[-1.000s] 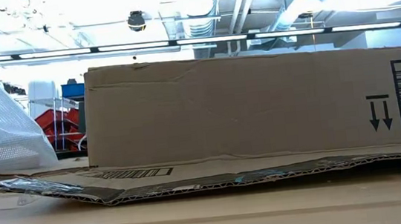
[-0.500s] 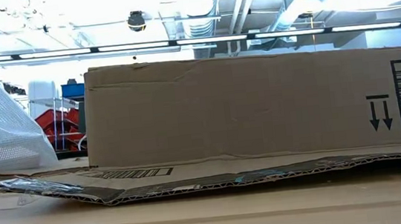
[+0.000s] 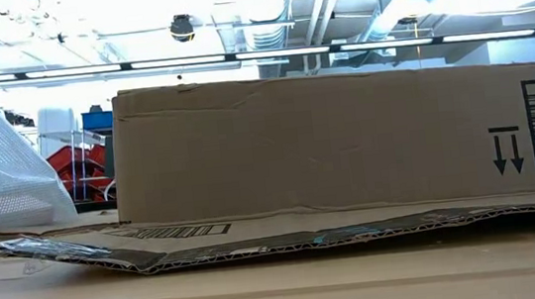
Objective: Unpack boxes
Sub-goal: Break down the box until it is fully flat
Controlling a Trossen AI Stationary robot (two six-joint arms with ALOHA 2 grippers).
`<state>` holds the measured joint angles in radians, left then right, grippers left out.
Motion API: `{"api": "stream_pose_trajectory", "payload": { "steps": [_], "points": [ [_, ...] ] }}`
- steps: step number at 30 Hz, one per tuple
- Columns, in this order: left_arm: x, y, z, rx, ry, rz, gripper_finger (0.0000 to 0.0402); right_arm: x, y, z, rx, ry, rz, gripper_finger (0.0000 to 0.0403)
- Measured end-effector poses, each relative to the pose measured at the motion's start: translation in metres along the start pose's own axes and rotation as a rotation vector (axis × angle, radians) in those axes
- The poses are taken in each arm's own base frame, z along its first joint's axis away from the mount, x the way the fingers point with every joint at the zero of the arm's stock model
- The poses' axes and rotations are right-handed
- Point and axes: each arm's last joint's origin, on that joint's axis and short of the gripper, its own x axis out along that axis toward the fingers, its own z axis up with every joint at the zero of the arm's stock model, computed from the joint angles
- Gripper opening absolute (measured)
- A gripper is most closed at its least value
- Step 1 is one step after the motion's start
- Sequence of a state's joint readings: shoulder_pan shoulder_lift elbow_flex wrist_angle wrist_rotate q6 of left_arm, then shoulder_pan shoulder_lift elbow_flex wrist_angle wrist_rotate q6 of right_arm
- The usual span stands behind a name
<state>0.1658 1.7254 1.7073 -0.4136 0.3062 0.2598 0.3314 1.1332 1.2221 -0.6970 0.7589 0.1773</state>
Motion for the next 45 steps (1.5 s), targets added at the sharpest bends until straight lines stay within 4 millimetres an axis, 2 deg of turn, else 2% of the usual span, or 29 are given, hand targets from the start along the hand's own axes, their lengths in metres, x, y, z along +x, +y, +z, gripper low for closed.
{"api": "stream_pose_trajectory", "payload": {
  "steps": [5, 9, 16, 21, 24, 28, 36, 45],
  "points": [
    [-0.008, 0.01, 0.01, -0.037, -0.108, 0.015, 0.0069, 0.002, -0.003, 0.003, 0.011, -0.011, 0.044, 0.021],
    [-0.024, 0.022, 0.022, -0.065, -0.241, -0.003, 0.0069, -0.008, -0.011, 0.015, -0.004, -0.131, 0.047, 0.021],
    [-0.042, 0.027, 0.039, -0.052, -0.392, 0.01, 0.0069, -0.042, -0.052, 0.024, 0.028, -0.291, 0.015, 0.021],
    [-0.052, 0.027, 0.055, -0.02, -0.557, 0.025, 0.0069, -0.056, -0.072, 0.03, 0.068, -0.407, 0.111, 0.021],
    [-0.055, 0.028, 0.063, -0.004, -0.659, 0.031, 0.0069, -0.054, -0.077, 0.033, 0.063, -0.443, 0.146, 0.021],
    [-0.055, 0.029, 0.066, -0.003, -0.72, 0.029, 0.0069, -0.04, -0.076, 0.041, 0.043, -0.484, 0.177, 0.021],
    [-0.05, 0.03, 0.063, -0.002, -0.699, 0.027, 0.0069, -0.016, -0.074, 0.057, -0.005, -0.584, 0.173, 0.021],
    [-0.049, 0.028, 0.063, 0.04, -0.698, -0.002, 0.0069, -0.013, -0.08, 0.064, 0.048, -0.678, 0.251, 0.021]
  ]
}}
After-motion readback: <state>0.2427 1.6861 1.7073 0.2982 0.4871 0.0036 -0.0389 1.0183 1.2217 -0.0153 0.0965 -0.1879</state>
